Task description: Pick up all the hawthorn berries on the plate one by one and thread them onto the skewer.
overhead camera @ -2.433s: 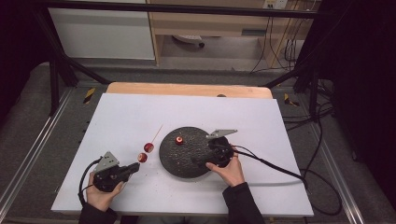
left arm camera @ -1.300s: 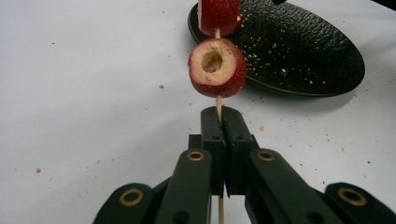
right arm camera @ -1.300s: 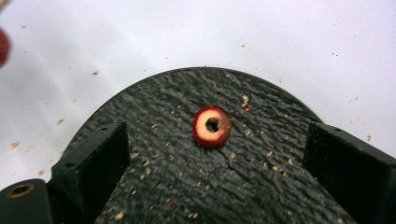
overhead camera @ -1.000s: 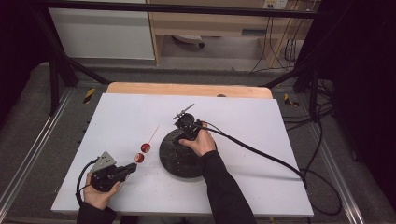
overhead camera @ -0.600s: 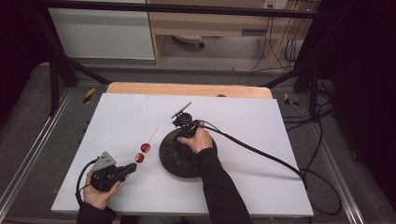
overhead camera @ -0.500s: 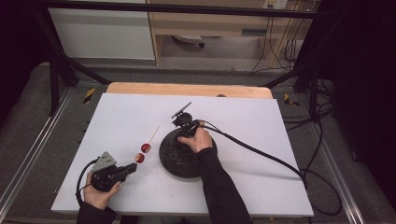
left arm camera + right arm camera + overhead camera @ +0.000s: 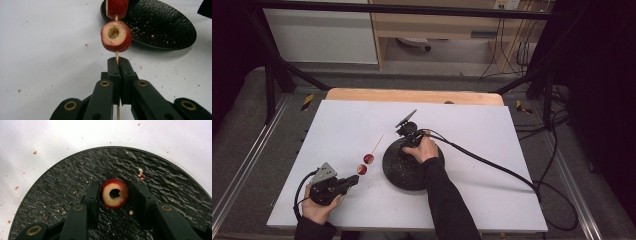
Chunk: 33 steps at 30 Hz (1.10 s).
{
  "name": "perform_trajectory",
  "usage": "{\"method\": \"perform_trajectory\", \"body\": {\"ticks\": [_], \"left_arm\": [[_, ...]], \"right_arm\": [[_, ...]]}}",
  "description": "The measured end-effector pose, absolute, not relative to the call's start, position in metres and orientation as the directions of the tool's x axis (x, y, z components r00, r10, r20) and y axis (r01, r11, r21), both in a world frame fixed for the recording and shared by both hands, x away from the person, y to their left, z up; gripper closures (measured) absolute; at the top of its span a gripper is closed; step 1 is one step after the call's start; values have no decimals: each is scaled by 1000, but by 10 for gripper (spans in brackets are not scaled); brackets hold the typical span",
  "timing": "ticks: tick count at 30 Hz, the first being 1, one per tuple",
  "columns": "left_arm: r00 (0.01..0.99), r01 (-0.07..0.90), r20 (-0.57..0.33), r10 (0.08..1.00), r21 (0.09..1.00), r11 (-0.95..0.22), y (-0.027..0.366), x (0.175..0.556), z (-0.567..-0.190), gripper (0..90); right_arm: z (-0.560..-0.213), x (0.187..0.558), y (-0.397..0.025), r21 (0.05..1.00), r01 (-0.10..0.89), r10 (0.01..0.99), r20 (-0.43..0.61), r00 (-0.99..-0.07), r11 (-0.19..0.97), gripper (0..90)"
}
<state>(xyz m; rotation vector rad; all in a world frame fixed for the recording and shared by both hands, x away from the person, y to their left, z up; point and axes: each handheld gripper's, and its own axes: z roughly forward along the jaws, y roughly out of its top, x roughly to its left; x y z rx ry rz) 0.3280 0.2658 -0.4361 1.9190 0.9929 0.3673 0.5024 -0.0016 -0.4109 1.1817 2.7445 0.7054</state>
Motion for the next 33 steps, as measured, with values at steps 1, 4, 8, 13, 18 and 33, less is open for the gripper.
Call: {"method": "perform_trajectory", "body": {"ticks": [1, 4, 8, 13, 18, 33], "left_arm": [[631, 491, -136, 764, 832, -257, 266, 328, -436, 885], [631, 491, -136, 764, 832, -257, 266, 328, -436, 885], [631, 490, -136, 763, 833, -257, 266, 328, -436, 885], [632, 490, -135, 763, 832, -258, 265, 328, -436, 886], [632, 489, -135, 763, 833, -258, 266, 328, -436, 885], [633, 488, -133, 763, 834, -259, 263, 327, -436, 886]], "right_arm": [[-411, 503, -2, 436, 673, 705, 114, -700, 597, 616], [-411, 504, -2, 430, 679, 708, 119, -696, 595, 617], [-411, 504, -2, 428, 684, 711, 126, -692, 591, 619], [-411, 504, -2, 421, 694, 719, 128, -683, 584, 624], [-410, 503, -2, 432, 700, 723, 144, -676, 569, 627], [-389, 488, -10, 467, 691, 714, 163, -681, 552, 629]]}}
